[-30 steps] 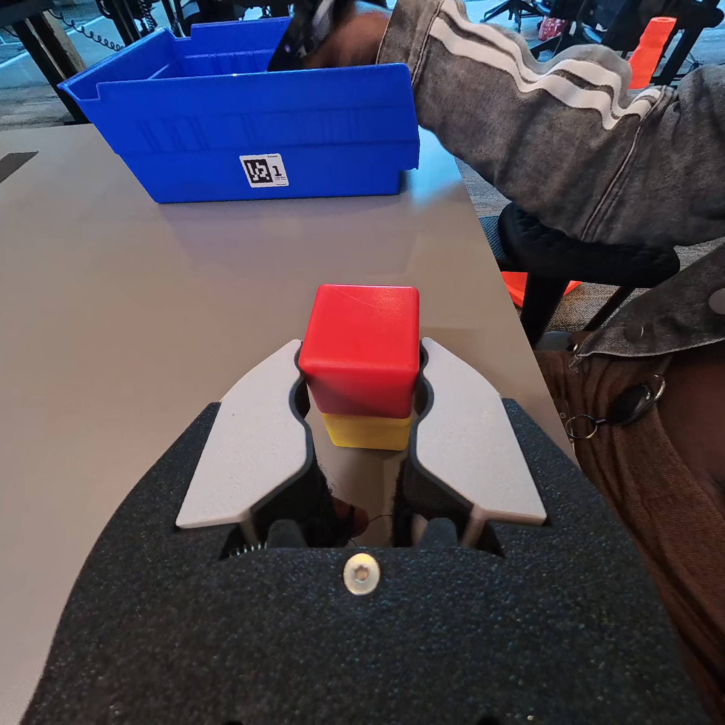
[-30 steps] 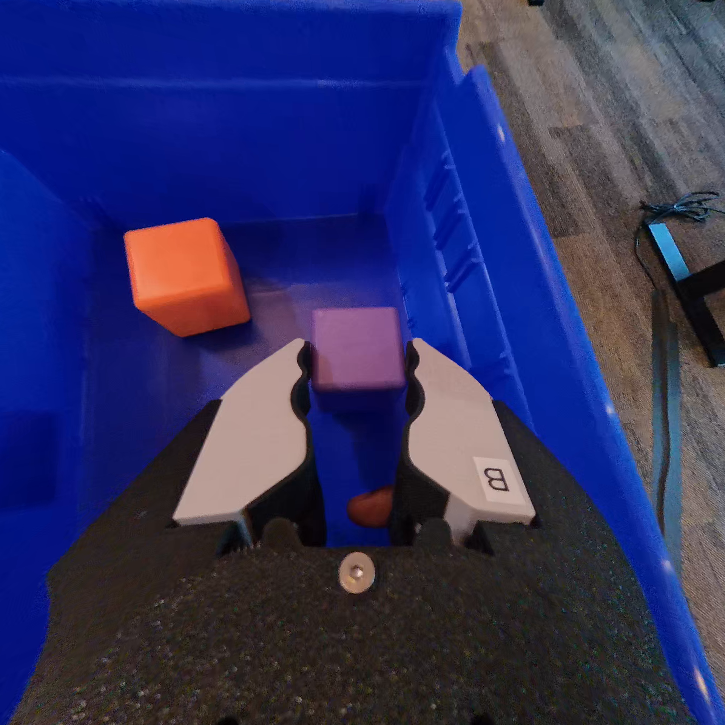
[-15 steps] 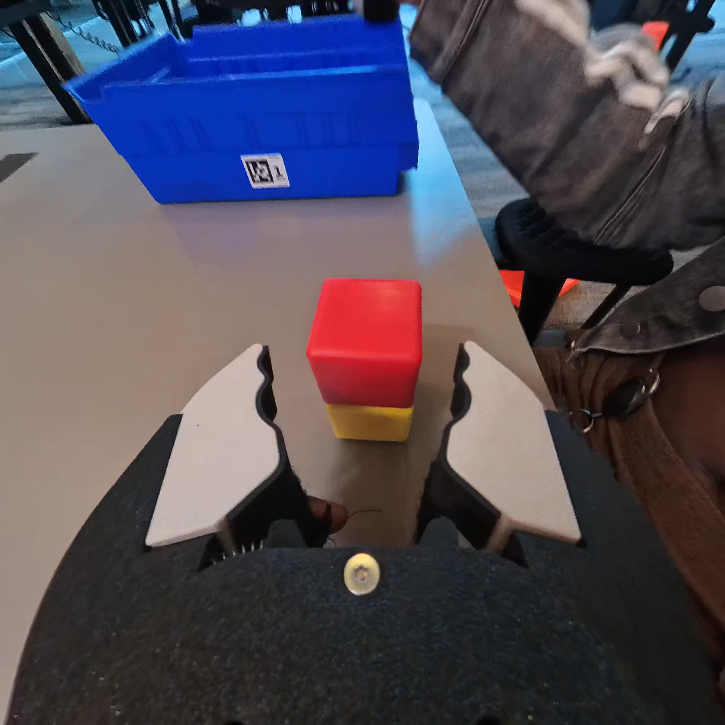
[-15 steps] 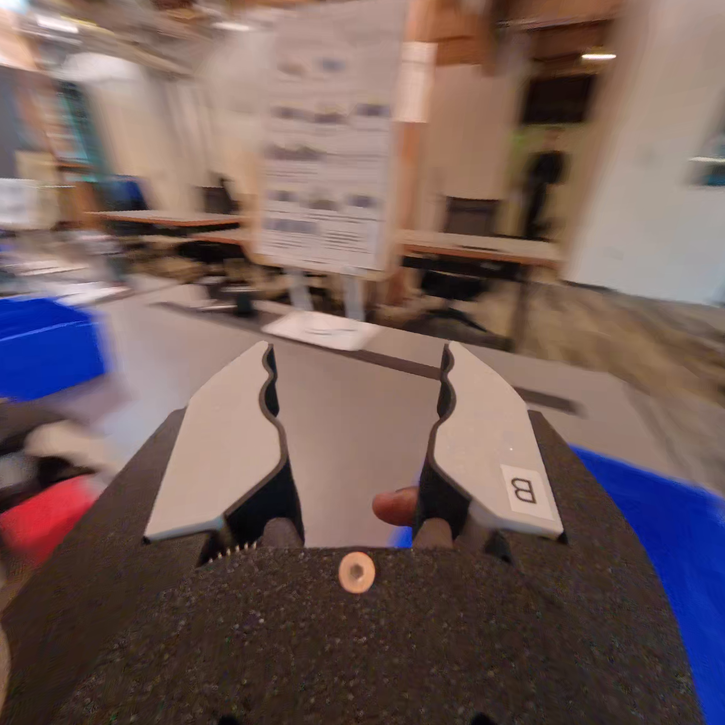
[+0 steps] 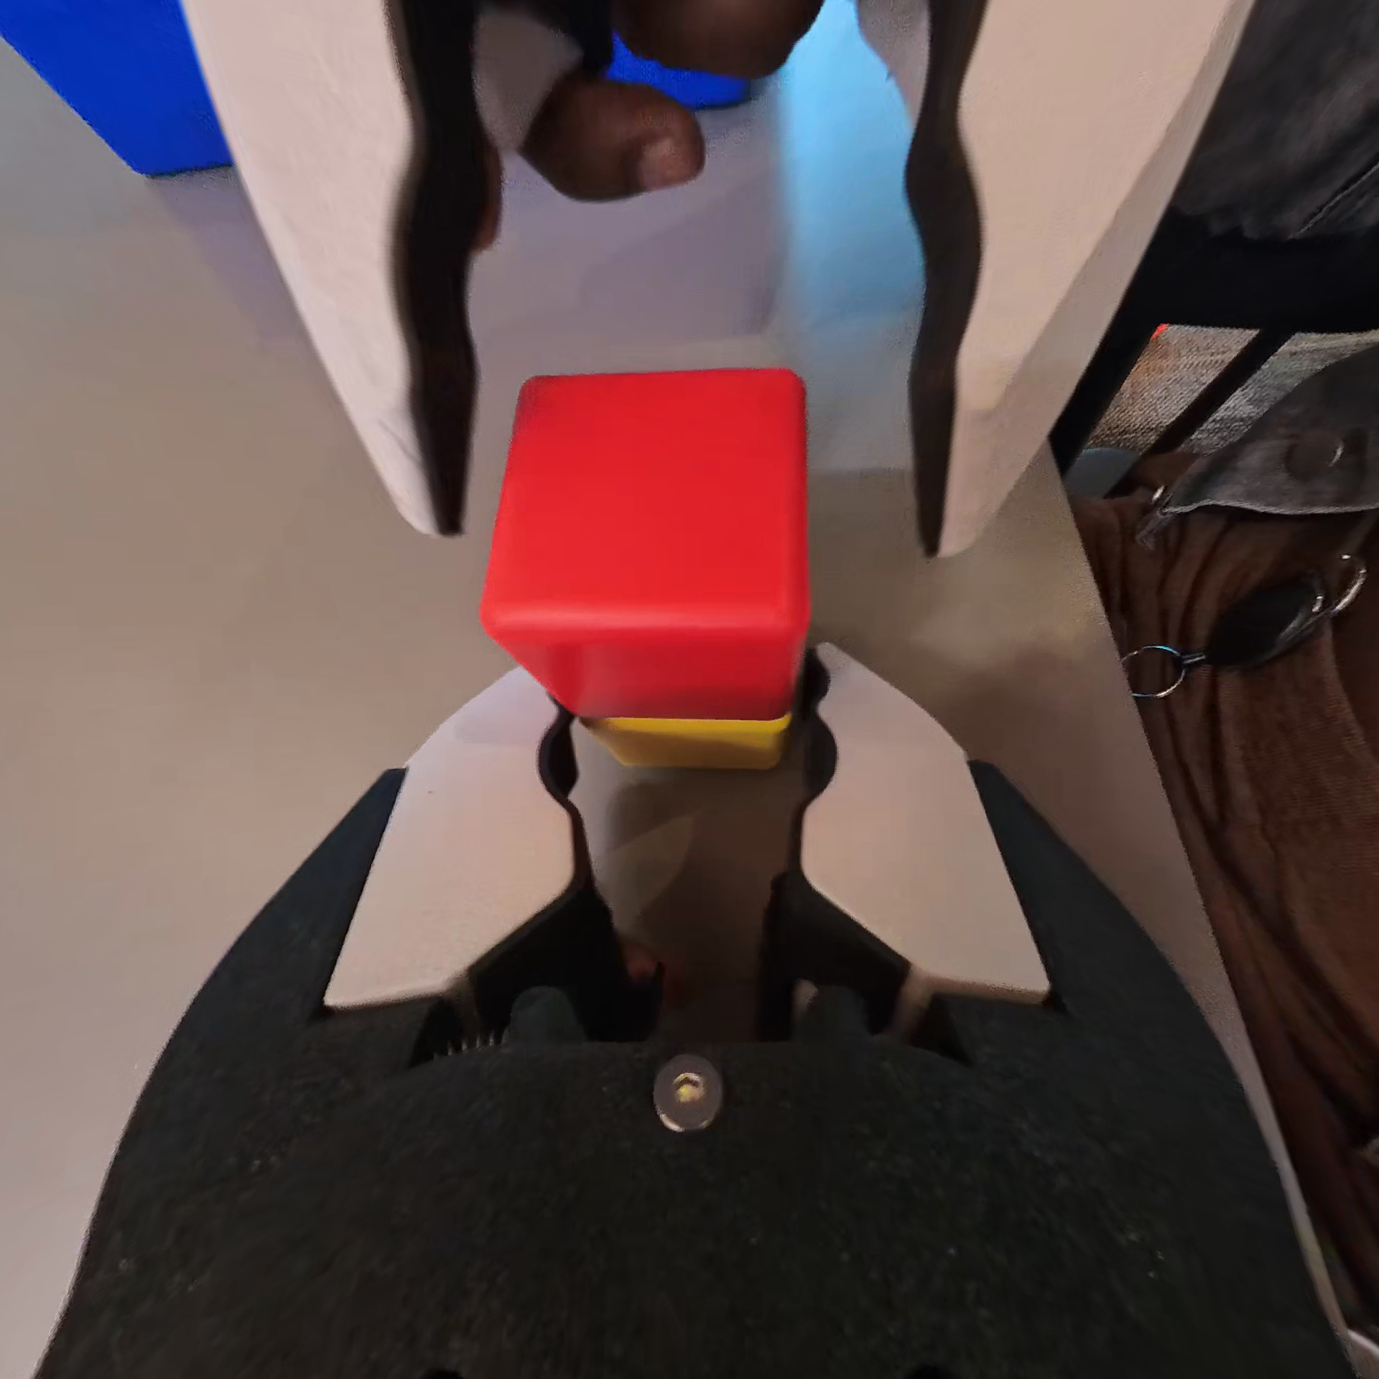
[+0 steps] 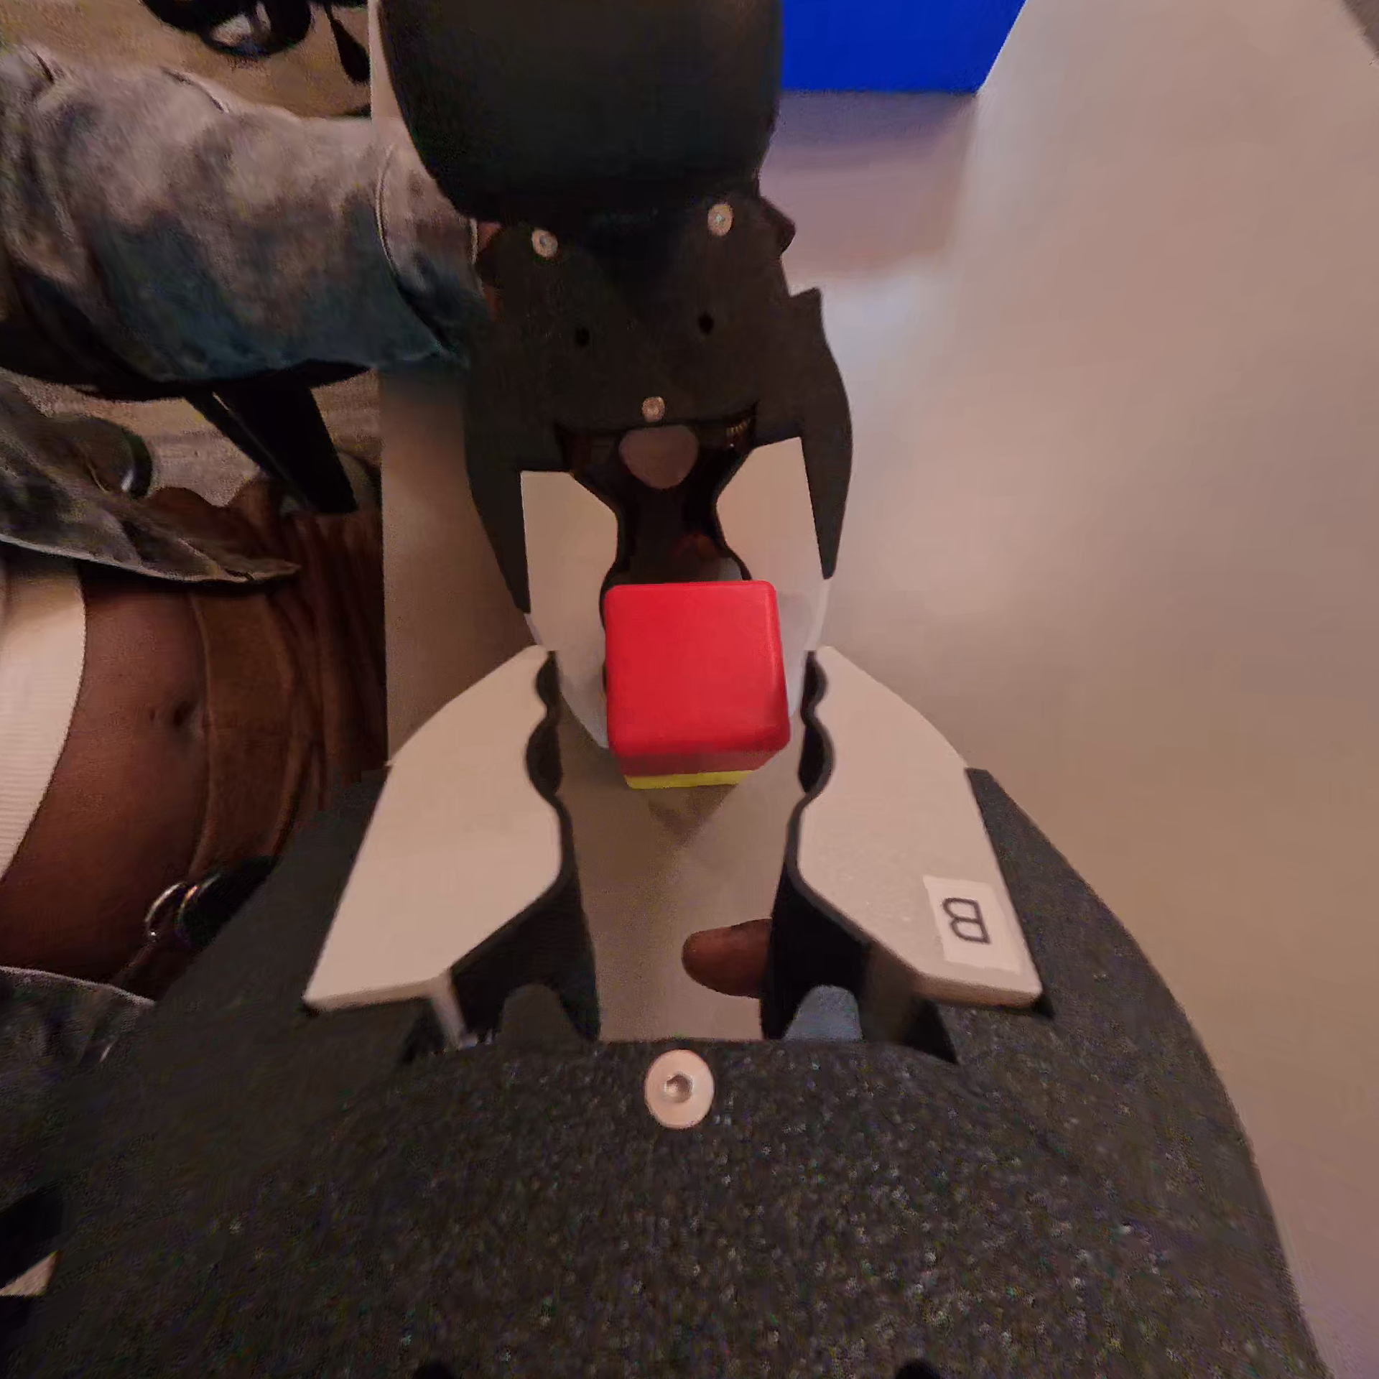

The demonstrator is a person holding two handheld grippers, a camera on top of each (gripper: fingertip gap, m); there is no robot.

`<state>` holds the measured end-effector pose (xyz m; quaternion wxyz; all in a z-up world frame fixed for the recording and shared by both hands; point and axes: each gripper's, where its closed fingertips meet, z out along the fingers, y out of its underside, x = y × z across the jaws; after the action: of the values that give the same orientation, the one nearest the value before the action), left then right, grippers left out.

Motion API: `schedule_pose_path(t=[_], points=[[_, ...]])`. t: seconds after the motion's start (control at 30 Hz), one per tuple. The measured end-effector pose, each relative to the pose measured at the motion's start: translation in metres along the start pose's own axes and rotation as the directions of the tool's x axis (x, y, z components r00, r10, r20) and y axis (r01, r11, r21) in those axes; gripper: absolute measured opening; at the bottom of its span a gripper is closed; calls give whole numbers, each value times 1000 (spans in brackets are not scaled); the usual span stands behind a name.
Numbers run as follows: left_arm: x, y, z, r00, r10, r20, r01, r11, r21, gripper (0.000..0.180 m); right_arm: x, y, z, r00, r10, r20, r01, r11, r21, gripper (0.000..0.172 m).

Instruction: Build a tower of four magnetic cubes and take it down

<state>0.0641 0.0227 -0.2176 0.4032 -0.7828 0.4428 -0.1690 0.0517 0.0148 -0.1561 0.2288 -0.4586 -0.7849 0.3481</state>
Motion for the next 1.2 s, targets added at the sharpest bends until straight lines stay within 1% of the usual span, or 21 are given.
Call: schedule_pose_path(t=[0.03,0.07,0.3,0.37,0.43,0.5,0.53,0.6,0.67,0.73,0.8,0.87,0.93,1.0,1.1,1.2], points=[[0,1,0,1000,0,-1,0,1000,-2,51,0,2,3,1000,-8,-2,8,1000,-12,51],[2,1,0,1000,2,-13,-2,1000,-2,49,1,3,4,1000,-18,-9,18,1000,-15,48],[1,1,0,1000,-7,-14,7,1000,-3,49,3,4,2,999,-36,-29,36,999,-15,48],[1,1,0,1000,-11,-15,11,1000,-3,49,7,-1,-5,997,-33,-65,35,999,19,48],[1,2,0,1000,-10,-14,10,1000,-3,50,16,-18,-30,993,17,-116,-1,991,135,48],[1,2,0,1000,-10,-14,10,1000,-3,50,31,-33,-69,971,85,-224,-27,968,250,48],[1,2,0,1000,-10,-14,10,1000,-3,49,41,-35,-92,944,126,-304,-35,957,287,48],[0,2,0,1000,-10,-13,10,1000,-3,49,63,-28,-142,845,226,-485,-61,941,332,48],[0,2,0,1000,-11,-12,11,1000,-3,49,82,-7,-190,700,336,-630,-125,926,356,48],[0,2,0,1000,-11,-12,11,1000,-3,49,93,23,-226,570,426,-702,-214,902,374,48],[0,2,0,1000,-11,-13,11,1000,-3,49,101,61,-249,442,498,-746,-328,864,383,48],[0,2,0,1000,-11,-13,11,1000,-3,50,106,104,-258,331,528,-782,-449,817,362,48],[0,2,0,1000,-11,-13,11,1000,-3,50,110,143,-254,272,541,-796,-553,765,331,48],[0,2,0,1000,-11,-13,11,1000,-3,50,115,174,-243,234,568,-789,-632,706,321,48],[0,2,1,1000,-11,-12,10,1000,-3,50,121,207,-224,205,594,-778,-709,638,300,48],[0,2,1,1000,-12,-13,12,1000,-3,49,123,227,-211,194,584,-788,-754,602,261,48]])
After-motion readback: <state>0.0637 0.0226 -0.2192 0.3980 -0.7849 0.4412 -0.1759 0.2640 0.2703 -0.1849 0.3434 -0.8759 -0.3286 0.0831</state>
